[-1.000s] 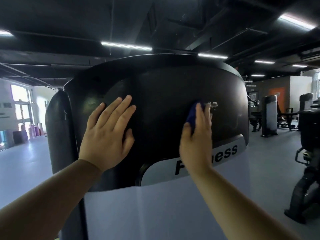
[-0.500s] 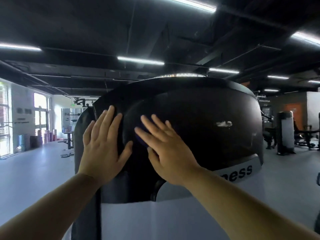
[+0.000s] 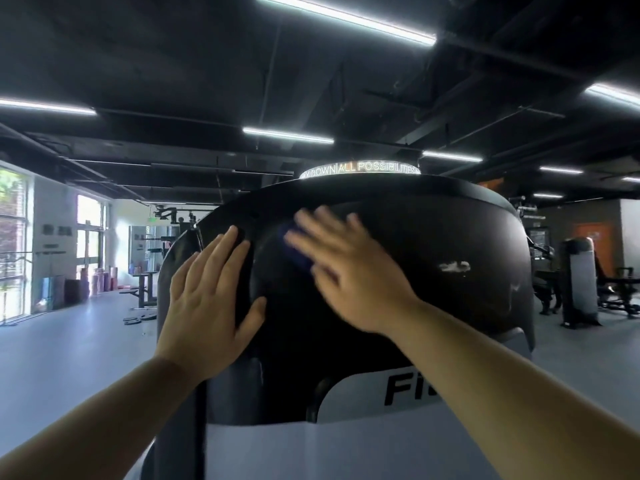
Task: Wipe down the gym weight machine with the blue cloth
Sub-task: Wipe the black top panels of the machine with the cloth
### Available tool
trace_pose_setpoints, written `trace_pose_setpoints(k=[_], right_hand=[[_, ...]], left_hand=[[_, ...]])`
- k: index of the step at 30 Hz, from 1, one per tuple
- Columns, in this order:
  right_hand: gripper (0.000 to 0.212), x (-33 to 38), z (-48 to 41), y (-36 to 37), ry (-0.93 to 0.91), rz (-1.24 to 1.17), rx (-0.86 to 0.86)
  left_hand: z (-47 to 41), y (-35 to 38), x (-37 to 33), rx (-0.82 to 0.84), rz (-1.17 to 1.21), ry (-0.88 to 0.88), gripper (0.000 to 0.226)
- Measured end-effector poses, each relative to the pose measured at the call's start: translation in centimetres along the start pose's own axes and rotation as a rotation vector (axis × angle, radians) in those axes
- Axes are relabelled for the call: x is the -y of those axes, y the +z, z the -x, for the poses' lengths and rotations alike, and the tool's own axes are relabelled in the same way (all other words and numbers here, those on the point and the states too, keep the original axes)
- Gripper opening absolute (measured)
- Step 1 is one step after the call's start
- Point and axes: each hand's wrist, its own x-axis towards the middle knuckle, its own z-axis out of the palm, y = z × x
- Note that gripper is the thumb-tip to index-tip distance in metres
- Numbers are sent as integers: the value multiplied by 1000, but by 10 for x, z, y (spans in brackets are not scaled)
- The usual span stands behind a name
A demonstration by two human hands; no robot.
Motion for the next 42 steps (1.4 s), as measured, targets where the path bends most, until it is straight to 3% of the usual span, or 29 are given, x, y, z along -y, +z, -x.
trace_pose_setpoints(k=[2,3,4,5,8,10,11,13,15,16,19,21,23,25,26,27,28,31,33,35,37,38,40,42], right_hand=[[50,-10,-13,-13,453,-212,-301],[50,-7,-18,-14,617,-265,-352],[51,4,-24,-13,670,-256,-314],[52,16,-25,-9,570,-203,-218],[52,35,-14,3,3,-27,88],[50,12,-11,-5,-34,70,27],[49,-2,-12,-12,100,75,-91],[47,-31,-15,-32,566,-90,-380],[47,-41,-22,-39,850,-204,-498],[48,-36,-26,-38,809,-179,-444],[51,-9,-19,-23,247,-78,-147],[50,-20,-13,-29,64,21,-23],[45,-50,-14,-42,285,3,-196],[39,-71,-23,-57,791,-324,-508],[36,-74,-29,-61,971,-476,-595],[36,-69,-36,-64,1020,-487,-553],[38,-63,-40,-63,935,-398,-438],[45,-40,-35,-58,398,-134,-76],[46,-51,-29,-65,242,-51,-7],[40,-79,-25,-75,466,-79,-152],[36,-99,-27,-82,925,-173,-371],[35,-100,-31,-80,1067,-174,-417],[35,-85,-39,-64,1024,-117,-418],[42,-57,-32,-43,642,-104,-333]], left_hand=[[-3,0,1,-6,31,-7,71],[-5,0,1,-7,57,-13,71],[-8,1,1,-11,80,-18,70],[-11,1,1,-25,99,-23,70],[-25,-4,2,-70,144,-38,67],[-33,-8,2,-79,172,-48,67],[-35,-9,1,-68,185,-50,67],[-38,-10,-2,-27,205,-41,67],[-42,-9,-7,-18,189,-5,66],[-44,-7,-10,-17,174,12,65],[-55,-3,-22,-26,166,25,63],[-64,-4,-30,-25,177,31,64],[-74,-5,-38,-11,167,66,64],[-82,-5,-44,17,130,110,63],[-85,-4,-47,26,109,125,63],[-88,-3,-50,31,92,131,62],[-90,-2,-52,31,77,126,62],[-93,1,-55,15,-5,124,60],[-92,2,-55,8,-55,143,59],[-92,1,-54,0,-71,150,59],[-92,0,-55,-11,-81,143,59],[-93,0,-57,-18,-87,135,58],[-93,3,-61,-31,-100,124,57],[-91,6,-65,-43,-124,119,56]])
